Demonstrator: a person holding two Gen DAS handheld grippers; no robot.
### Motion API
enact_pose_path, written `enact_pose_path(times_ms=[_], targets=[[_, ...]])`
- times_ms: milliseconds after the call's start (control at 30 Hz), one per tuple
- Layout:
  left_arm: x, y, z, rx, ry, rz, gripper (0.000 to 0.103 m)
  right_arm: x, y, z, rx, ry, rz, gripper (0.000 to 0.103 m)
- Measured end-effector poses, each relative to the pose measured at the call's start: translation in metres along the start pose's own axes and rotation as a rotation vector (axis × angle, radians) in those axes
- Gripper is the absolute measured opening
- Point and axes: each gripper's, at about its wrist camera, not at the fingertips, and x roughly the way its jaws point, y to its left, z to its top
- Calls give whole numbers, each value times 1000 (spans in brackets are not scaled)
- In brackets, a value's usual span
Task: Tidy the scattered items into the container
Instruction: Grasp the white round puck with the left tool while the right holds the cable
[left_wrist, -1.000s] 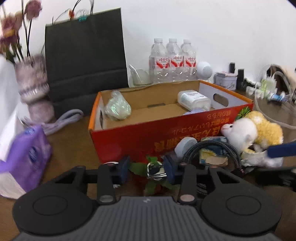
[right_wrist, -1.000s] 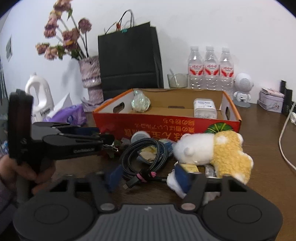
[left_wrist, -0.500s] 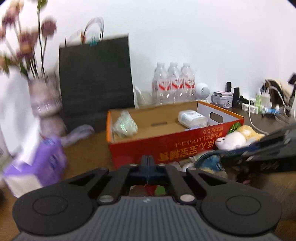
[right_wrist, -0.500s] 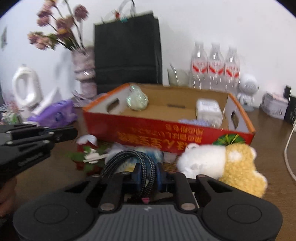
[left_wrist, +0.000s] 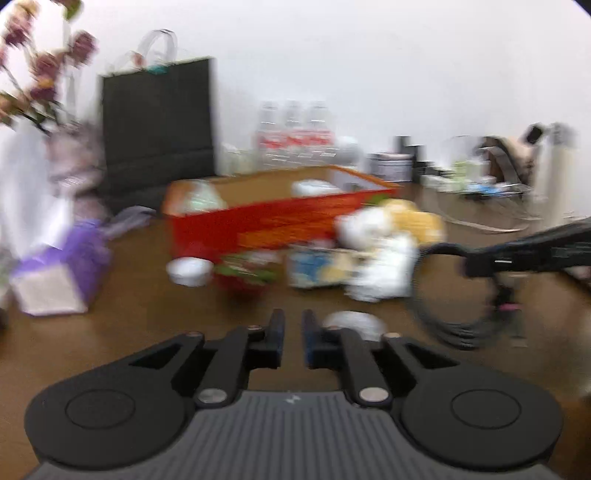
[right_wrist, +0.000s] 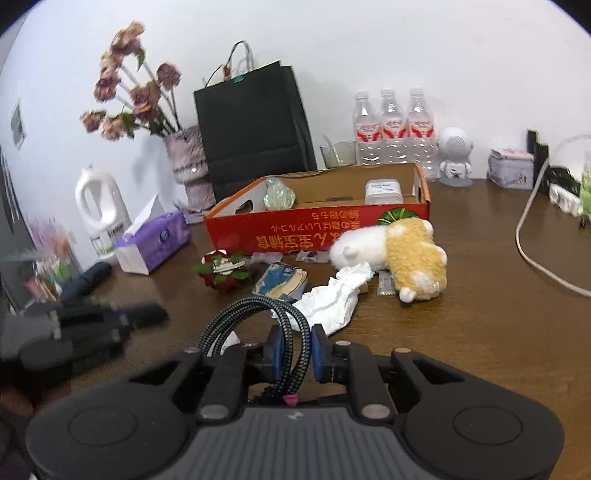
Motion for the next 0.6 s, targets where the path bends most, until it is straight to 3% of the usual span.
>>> enact_pose_path(times_ms=[33,133,267,333,367,500,567,600], targets=[[2,-10,-1,26,2,-13,52,0,0,-1,-3,8,-18,15],[14,-33,-3,96,29,0,53,1,-4,-6,-17,37,-81,15],[38,-36,-1,59,89,42,61,-2,-13,-17,-12,63,-101,16],[47,-31,1,20,121,24,52,-2,-16,-23,-11,70,-103,16],[49,-29,2,6,134,31,41,-2,-18,-26,-6,72,-97,16],[42,-16,-1,-98,127,30,40,-2,-21,-32,2,74,-81,20],[32,-2,-3,-210,118,-5,40,-4,-19,-32,-17,52,-80,21],[25,7,-5,-282,107,-39,40,-8,-17,-31,-32,28,-71,27]])
